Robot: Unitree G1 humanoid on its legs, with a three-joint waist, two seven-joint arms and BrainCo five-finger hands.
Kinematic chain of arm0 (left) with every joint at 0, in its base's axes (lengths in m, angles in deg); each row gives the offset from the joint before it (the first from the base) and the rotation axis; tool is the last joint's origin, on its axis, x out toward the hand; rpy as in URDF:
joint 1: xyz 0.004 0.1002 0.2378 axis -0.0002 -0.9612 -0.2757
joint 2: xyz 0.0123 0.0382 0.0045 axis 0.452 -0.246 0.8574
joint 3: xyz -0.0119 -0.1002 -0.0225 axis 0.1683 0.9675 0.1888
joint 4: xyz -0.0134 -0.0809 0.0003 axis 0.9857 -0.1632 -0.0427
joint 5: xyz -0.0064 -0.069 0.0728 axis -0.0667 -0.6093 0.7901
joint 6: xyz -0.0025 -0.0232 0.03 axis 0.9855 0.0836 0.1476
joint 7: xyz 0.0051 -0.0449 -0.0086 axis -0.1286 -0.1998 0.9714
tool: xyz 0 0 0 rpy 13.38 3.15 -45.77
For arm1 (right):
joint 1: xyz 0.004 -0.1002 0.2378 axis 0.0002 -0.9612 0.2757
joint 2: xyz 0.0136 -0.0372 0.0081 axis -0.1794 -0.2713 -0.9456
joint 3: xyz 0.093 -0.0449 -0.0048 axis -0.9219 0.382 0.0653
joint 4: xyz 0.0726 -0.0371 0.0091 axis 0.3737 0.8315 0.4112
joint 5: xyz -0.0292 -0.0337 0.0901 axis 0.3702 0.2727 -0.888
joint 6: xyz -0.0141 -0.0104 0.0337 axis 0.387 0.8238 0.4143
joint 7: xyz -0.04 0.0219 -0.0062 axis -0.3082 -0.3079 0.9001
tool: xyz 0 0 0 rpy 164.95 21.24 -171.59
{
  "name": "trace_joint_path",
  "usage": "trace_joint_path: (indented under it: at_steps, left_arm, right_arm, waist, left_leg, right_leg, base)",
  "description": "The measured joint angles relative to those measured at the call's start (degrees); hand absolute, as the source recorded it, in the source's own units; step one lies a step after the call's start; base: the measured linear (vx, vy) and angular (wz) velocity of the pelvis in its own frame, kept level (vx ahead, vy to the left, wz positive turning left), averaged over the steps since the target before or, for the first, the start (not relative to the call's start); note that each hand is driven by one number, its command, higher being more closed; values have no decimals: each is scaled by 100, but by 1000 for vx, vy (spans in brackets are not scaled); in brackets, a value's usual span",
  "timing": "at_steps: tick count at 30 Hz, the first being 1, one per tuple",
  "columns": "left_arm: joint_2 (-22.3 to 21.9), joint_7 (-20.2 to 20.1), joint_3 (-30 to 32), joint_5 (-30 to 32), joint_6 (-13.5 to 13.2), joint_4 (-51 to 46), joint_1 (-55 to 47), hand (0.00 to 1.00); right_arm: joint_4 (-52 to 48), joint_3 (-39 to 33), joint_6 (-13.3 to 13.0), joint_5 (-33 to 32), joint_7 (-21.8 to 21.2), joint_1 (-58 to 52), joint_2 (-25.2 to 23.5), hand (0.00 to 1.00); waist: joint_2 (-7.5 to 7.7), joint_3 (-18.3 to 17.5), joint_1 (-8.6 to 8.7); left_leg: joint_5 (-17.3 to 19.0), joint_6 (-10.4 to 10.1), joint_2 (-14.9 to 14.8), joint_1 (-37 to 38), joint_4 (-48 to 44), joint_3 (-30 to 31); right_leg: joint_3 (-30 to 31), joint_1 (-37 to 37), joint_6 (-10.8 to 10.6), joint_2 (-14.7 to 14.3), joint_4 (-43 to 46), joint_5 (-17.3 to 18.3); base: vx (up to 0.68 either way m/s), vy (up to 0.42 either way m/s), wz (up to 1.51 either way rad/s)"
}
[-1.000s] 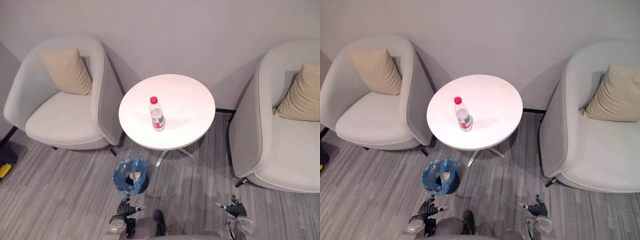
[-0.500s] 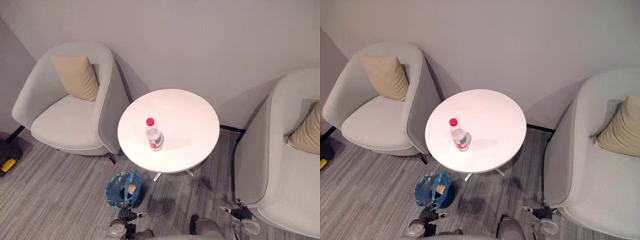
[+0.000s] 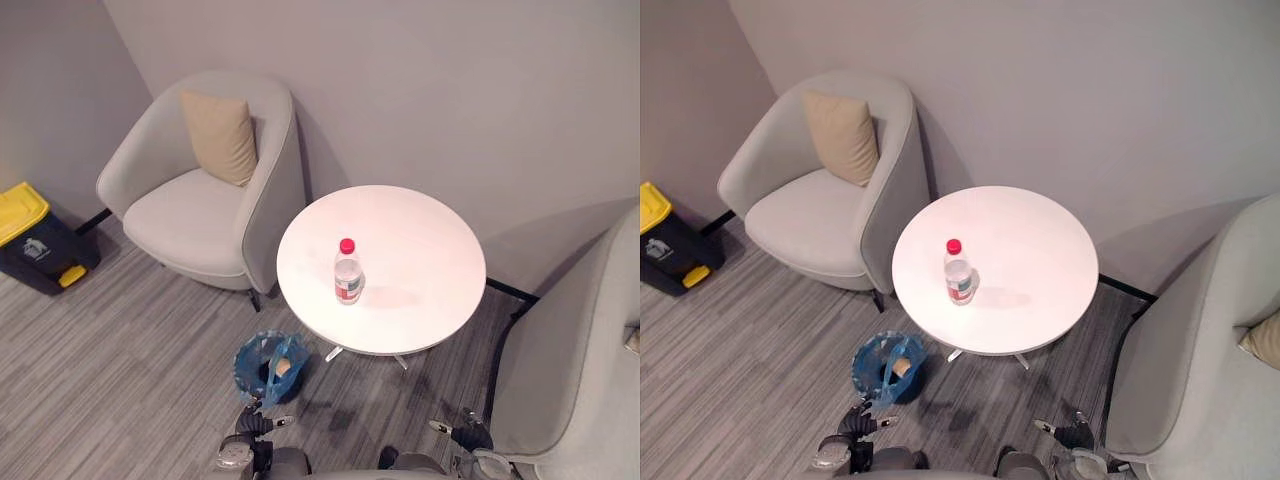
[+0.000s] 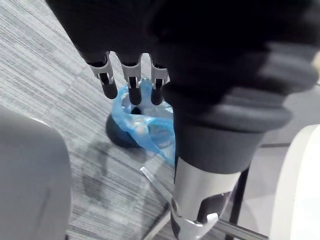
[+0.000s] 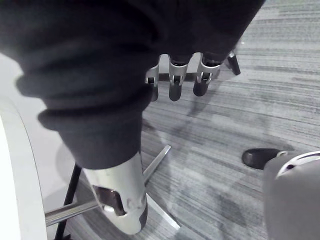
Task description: Gather rubbish on tea table into small bin, then transfer packed bag to large trash can.
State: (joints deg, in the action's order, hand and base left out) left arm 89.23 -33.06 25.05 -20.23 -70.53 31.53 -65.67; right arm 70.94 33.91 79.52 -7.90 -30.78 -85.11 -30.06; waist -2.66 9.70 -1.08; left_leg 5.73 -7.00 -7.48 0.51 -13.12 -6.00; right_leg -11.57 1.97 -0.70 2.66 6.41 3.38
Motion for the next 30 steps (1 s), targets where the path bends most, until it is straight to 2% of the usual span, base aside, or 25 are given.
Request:
trace_joint_path:
  at_steps: [3, 8, 19, 22, 24, 26, 30]
  left_arm:
    - [56, -2, -8, 6, 7, 75, 26, 0]
    - [37, -9, -53, 16, 4, 109, 48, 0]
    - [62, -7, -51, 20, 6, 197, 0, 0]
    - [63, -6, -51, 25, 5, 189, -27, 0]
    - [72, -5, -52, 54, -3, 165, -78, 0]
    - [98, -6, -53, 70, -11, 134, -105, 0]
    - [124, -7, -57, 72, -27, 53, -172, 0]
  right_arm:
    - [0, -1, -2, -14, 1, 10, 20, 0]
    - [46, 6, 4, 46, -4, -17, 80, 0]
    - [-75, 160, 12, 318, 0, 10, 93, 0]
    - [-953, 568, 11, 417, 1, -82, 188, 0]
    - [-1755, 762, -54, 556, -1, -76, 235, 0]
    - [-2093, 791, -213, 615, -1, -39, 240, 0]
    - [-2416, 846, -296, 766, -3, 89, 276, 0]
  waist:
    - [25, -3, 11]
    - [-81, -75, 41]
    - [-14, -123, 30]
    - [14, -140, 37]
    - [90, -223, 24]
    - [146, -288, 13]
    - [195, -339, 11]
  left_leg:
    - [-71, 110, 65, 224, 283, -58]
    - [-202, 269, 123, 508, 974, -14]
    - [-293, 240, 155, 595, 1201, 103]
    - [-311, 242, 162, 571, 1239, 115]
    - [-314, 245, 169, 526, 1245, 131]
    - [-327, 264, 178, 500, 1248, 140]
    - [-350, 299, 226, 491, 1248, 222]
  right_leg:
    - [88, 74, 21, -29, -63, -51]
    - [125, 41, 6, -76, -65, -55]
    - [46, 69, -16, -71, -200, -122]
    - [41, 69, -21, -80, -290, -173]
    - [40, 85, -24, -92, -424, -240]
    - [34, 130, -34, -100, -573, -313]
    - [-28, 306, -44, -92, -900, -474]
  base:
    - [25, 17, -18]
    - [-32, 1, -4]
    - [-1, 3, 3]
    - [0, 0, 0]
    - [0, 0, 0]
    - [10, 8, 2]
    - [-2, 19, 9]
